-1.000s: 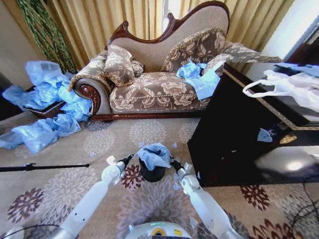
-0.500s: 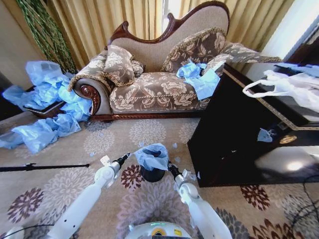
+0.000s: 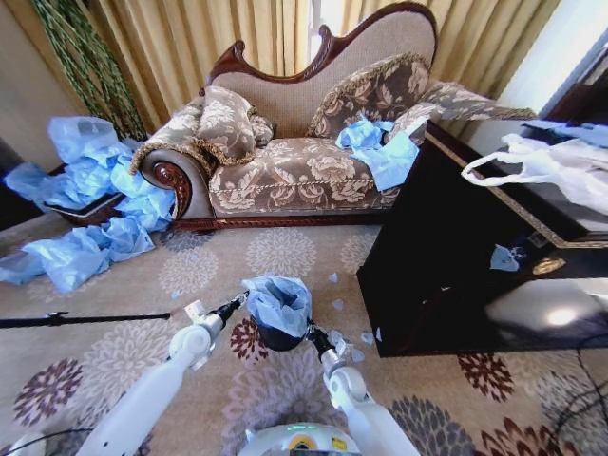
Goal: Place a garbage bag over the trash bin.
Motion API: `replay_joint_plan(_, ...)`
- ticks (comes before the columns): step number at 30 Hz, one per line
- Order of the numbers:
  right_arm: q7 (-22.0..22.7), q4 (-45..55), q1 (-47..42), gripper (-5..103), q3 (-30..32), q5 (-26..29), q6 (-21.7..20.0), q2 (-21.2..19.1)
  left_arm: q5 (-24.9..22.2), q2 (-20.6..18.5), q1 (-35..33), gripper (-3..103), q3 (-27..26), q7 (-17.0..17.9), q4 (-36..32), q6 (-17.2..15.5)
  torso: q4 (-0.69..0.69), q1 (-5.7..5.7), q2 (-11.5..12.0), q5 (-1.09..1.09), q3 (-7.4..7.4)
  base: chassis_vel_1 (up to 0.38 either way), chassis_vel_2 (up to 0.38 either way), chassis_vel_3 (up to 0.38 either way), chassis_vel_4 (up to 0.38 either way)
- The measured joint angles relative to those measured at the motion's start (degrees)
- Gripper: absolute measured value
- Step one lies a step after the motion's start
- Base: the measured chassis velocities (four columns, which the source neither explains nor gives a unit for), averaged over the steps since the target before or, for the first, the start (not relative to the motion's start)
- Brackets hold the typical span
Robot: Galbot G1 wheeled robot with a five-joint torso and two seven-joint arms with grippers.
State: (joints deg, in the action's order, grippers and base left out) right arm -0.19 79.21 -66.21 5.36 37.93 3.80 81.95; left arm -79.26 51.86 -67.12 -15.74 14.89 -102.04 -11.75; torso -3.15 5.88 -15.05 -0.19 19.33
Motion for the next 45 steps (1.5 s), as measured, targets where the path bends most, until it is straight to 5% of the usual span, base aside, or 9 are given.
replay_joint_plan(6, 0.4, 1.7, -1.4, 0, 0.5, 1.2, 0.0, -1.5, -3.9, -1.8, -2.4, 88, -2.2, 2.5, -6.5, -0.6, 0.0, 0.0, 0.0, -0.01, 0.0, 0.0, 0.0, 0.0, 0.0)
replay_joint_plan(10, 0.4, 2.7, -3.5, 0, 0.1, 1.1, 0.4, -0.7, -6.6, -3.9, -3.3, 102, -2.5, 9.4, -13.9, -3.9, -0.01, 0.0, 0.0, 0.0, 0.0, 0.0, 0.0, 0.0, 0.0)
replay_joint_plan(15, 0.7, 2.9, -4.5, 0, -0.4, 0.9, 0.9, -0.1, -8.2, -4.8, -2.0, 96, -0.3, 18.1, -19.7, -8.5, -0.02, 0.0, 0.0, 0.01, 0.0, 0.0, 0.0, 0.0, 0.0)
replay_joint_plan(19, 1.0, 3.3, -5.1, 0, -0.9, 0.9, 1.1, 0.2, -6.0, -4.2, -0.6, 93, 1.8, 20.8, -19.8, -9.8, -0.02, -0.01, 0.0, -0.01, 0.0, 0.0, 0.0, 0.0, 0.0)
replay_joint_plan(23, 1.0, 3.7, -5.8, 0, -1.8, 0.8, 1.1, 0.5, -2.6, -3.4, 1.0, 80, 3.2, 20.9, -17.7, -9.9, 0.0, 0.0, 0.0, -0.01, 0.0, 0.0, 0.0, 0.0, 0.0)
replay_joint_plan(27, 0.9, 3.6, -6.2, 0, -1.9, 0.4, 1.3, 0.7, 2.3, -3.2, 3.7, 64, 5.2, 17.1, -15.3, -10.2, -0.01, 0.0, 0.0, -0.07, 0.0, 0.0, 0.0, 0.0, 0.0)
replay_joint_plan(33, 1.0, 3.1, -5.6, 0, -1.8, 0.3, 1.4, 0.8, 11.3, -2.4, 9.7, 61, 11.6, 12.0, -10.8, -10.0, -0.02, 0.0, 0.0, 0.01, 0.0, 0.0, 0.0, 0.0, 0.0)
replay_joint_plan(42, 1.0, 3.6, -5.2, 3, -1.0, 0.1, 1.9, -0.2, 13.7, -1.3, 13.5, 59, 16.2, 14.8, -8.3, -13.2, -0.02, 0.0, 0.0, 0.03, 0.0, 0.0, 0.0, 0.0, 0.0)
replay_joint_plan(45, 0.8, 4.8, -4.9, 14, -0.3, -1.0, 2.2, -1.0, 13.1, -2.1, 13.0, 61, 15.7, 14.9, -8.7, -13.8, -0.01, 0.0, 0.0, 0.02, 0.01, 0.0, 0.0, 0.0, 0.0)
